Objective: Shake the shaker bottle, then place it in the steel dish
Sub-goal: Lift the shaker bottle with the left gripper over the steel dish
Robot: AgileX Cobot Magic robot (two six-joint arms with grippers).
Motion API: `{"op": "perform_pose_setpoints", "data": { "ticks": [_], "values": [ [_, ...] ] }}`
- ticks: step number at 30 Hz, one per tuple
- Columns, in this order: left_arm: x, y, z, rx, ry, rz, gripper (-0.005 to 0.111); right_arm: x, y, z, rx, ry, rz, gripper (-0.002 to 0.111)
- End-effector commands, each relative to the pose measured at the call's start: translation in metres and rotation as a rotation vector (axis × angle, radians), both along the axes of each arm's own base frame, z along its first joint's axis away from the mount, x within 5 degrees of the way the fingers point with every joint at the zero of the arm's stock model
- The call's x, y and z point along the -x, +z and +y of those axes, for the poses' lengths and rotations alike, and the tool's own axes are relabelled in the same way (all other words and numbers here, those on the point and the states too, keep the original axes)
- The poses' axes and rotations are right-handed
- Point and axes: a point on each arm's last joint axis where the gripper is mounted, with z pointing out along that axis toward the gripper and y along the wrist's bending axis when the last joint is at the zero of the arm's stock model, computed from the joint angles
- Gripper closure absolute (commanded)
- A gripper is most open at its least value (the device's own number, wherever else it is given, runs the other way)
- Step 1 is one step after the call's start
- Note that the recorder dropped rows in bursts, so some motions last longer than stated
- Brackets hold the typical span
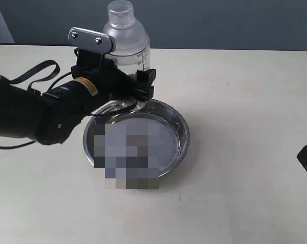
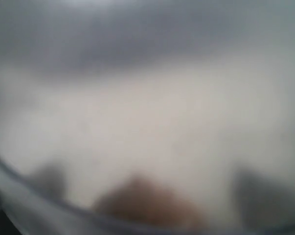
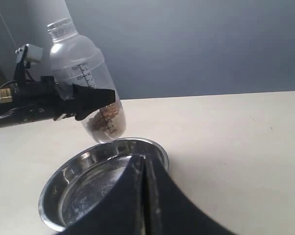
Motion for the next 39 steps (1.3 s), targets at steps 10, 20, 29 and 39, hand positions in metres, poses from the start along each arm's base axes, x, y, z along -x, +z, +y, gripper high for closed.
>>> {"op": "perform_pose_setpoints", "data": {
  "ticks": [10,20,29,39],
  "values": [
    [0.052,0.039,-0.012,0.057,0.061,-0.188,0.107,0.000,0.000,-0.001,-0.002,-0.008,-0.006,0.109],
    [0.057,0.011,-0.003,0.027,0.085,0.082,0.107,0.000,0.000,0.000,-0.001,-0.004,-0.004,0.109],
    [0.067,0.035,-0.019,-0.004,-0.218,-0.036,0.106,0.000,0.000,0.000,-0.001,-0.004,-0.004,0.109],
    [0.060,0.025,0.006,0.041,0.163,0.178,0.106,0.000,0.000,0.000,-0.001,-0.004,-0.004,0.109]
  ]
}}
